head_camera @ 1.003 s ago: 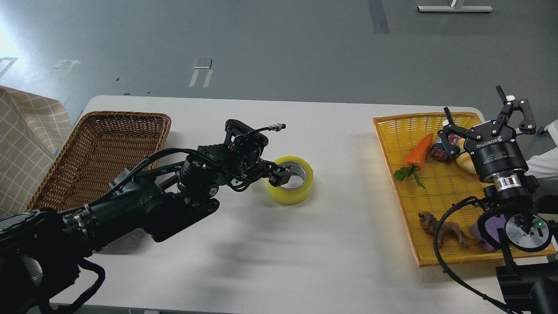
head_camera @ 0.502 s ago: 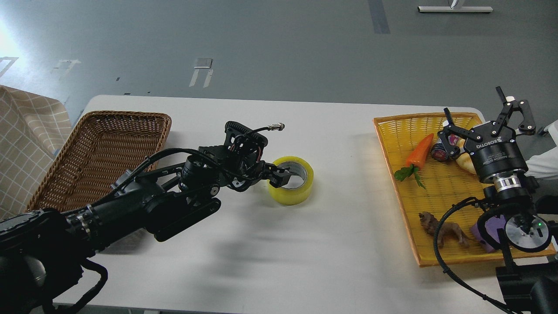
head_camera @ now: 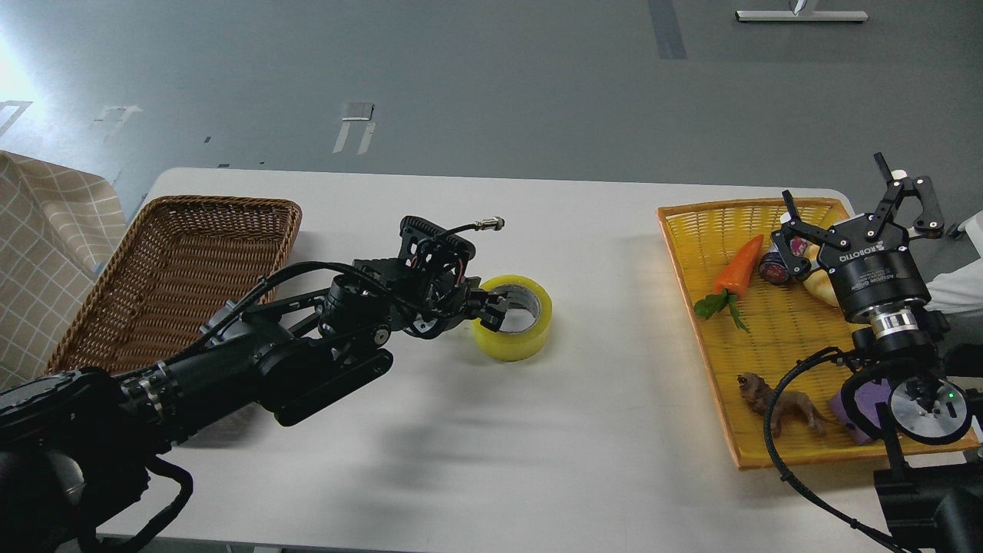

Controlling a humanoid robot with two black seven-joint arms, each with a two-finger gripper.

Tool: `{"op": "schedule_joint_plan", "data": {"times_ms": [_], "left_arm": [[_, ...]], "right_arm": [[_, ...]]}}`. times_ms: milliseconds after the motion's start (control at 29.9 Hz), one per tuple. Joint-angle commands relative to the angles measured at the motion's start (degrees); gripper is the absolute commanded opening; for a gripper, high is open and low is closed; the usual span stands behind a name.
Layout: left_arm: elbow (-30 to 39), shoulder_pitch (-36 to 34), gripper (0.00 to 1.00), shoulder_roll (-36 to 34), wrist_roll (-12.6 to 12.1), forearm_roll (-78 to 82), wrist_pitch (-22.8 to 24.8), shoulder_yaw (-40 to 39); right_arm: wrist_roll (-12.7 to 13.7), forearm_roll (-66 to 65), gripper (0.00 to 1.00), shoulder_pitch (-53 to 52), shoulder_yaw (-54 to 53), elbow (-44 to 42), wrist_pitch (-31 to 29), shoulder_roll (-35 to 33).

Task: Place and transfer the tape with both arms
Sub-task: 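Grasp the tape roll with the left gripper and lift it, then carry the tape roll over the wicker basket and lower it in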

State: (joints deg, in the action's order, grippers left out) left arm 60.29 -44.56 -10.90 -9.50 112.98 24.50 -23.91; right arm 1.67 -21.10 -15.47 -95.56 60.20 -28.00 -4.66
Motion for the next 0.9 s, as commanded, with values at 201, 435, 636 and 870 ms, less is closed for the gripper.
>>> {"op": "schedule_joint_plan", "data": {"times_ms": [201, 435, 636, 870], "left_arm": [[0.44, -1.31, 0.00, 0.00, 0.18, 0.05, 1.60, -0.17], [2.55, -6.14, 0.00, -2.45, 0.27, -3.64, 1.69, -0.26], [5.80, -13.17, 0.00, -8.87, 1.06, -5.31, 1.77, -0.35], [7.38, -15.64, 0.00, -16.77, 5.54, -5.40, 1.77, -0.17]], "right_arm": [[-0.09, 0.09, 1.00, 0.00, -0.15, 0.09, 0.00, 0.00], [-0.09, 0.09, 1.00, -0.08, -0.24, 0.27, 0.00, 0.00], [-0.09, 0.09, 1.00, -0.08, -0.24, 0.27, 0.00, 0.00], [-0.09, 0.09, 1.00, -0.35, -0.33, 0.35, 0.00, 0.00]]}}
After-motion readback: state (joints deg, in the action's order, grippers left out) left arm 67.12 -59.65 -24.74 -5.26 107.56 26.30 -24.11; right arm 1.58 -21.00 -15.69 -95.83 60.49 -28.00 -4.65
